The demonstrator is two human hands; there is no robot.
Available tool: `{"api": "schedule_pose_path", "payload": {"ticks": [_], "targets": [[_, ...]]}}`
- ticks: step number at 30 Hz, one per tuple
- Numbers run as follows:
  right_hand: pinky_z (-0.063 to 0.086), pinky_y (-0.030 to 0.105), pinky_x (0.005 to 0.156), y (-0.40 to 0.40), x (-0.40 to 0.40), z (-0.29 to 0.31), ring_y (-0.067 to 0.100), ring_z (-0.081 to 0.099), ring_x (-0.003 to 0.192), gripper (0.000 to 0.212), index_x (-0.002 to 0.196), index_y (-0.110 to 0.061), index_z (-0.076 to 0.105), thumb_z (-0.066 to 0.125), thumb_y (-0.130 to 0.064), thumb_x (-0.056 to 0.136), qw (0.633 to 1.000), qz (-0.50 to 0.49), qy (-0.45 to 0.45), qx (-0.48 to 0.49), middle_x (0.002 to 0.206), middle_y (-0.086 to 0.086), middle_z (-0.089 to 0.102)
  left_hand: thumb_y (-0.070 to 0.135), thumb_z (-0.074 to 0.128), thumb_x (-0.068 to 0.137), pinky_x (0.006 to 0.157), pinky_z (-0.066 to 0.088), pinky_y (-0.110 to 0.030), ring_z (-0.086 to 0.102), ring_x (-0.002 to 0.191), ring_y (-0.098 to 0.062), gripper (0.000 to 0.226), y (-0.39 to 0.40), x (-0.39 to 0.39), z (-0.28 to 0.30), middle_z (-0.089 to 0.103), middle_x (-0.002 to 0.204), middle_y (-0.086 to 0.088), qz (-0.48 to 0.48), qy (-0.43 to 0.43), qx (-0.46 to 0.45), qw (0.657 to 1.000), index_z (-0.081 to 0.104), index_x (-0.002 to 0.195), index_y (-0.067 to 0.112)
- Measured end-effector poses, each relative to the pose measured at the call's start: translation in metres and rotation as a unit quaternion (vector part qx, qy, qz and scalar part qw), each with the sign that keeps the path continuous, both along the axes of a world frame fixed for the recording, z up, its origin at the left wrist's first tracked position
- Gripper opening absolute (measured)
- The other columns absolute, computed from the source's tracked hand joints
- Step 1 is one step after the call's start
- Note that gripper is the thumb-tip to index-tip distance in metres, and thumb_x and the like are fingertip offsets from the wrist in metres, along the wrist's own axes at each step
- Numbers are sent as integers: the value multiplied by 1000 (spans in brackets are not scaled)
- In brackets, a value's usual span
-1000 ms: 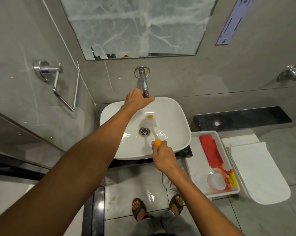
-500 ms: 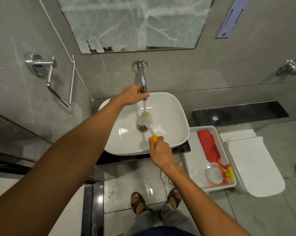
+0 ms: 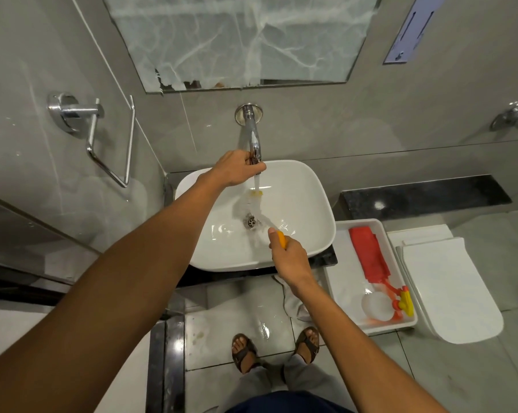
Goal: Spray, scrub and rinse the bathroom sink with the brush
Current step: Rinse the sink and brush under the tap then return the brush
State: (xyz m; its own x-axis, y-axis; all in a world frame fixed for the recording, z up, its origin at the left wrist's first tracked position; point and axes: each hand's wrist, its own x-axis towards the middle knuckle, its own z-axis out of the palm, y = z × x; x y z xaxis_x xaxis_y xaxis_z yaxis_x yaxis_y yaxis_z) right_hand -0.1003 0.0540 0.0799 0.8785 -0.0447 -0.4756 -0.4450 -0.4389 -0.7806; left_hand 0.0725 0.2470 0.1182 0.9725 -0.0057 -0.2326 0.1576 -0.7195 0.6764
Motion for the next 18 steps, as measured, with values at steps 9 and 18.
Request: {"api": "schedule_pose_path", "payload": {"ticks": [9, 18], "targets": [[22, 18, 34, -21, 9, -15, 5, 29, 34, 47, 73, -17, 50, 55, -54, 102, 831, -99, 256, 485, 51, -7, 31, 39, 69, 98, 65, 38, -32, 47, 69, -15, 32, -3, -6, -3, 51, 76, 1, 19, -4, -39, 999, 56, 73, 22], [32, 21, 29, -30, 6, -36, 8, 39, 29, 45, 76, -14, 50, 52, -47, 106, 704, -97, 317, 629, 46, -5, 39, 40, 67, 96, 67, 38, -34, 47, 70, -16, 31, -3, -6, -1, 51, 77, 2, 16, 1, -30, 999, 56, 74, 21]]}}
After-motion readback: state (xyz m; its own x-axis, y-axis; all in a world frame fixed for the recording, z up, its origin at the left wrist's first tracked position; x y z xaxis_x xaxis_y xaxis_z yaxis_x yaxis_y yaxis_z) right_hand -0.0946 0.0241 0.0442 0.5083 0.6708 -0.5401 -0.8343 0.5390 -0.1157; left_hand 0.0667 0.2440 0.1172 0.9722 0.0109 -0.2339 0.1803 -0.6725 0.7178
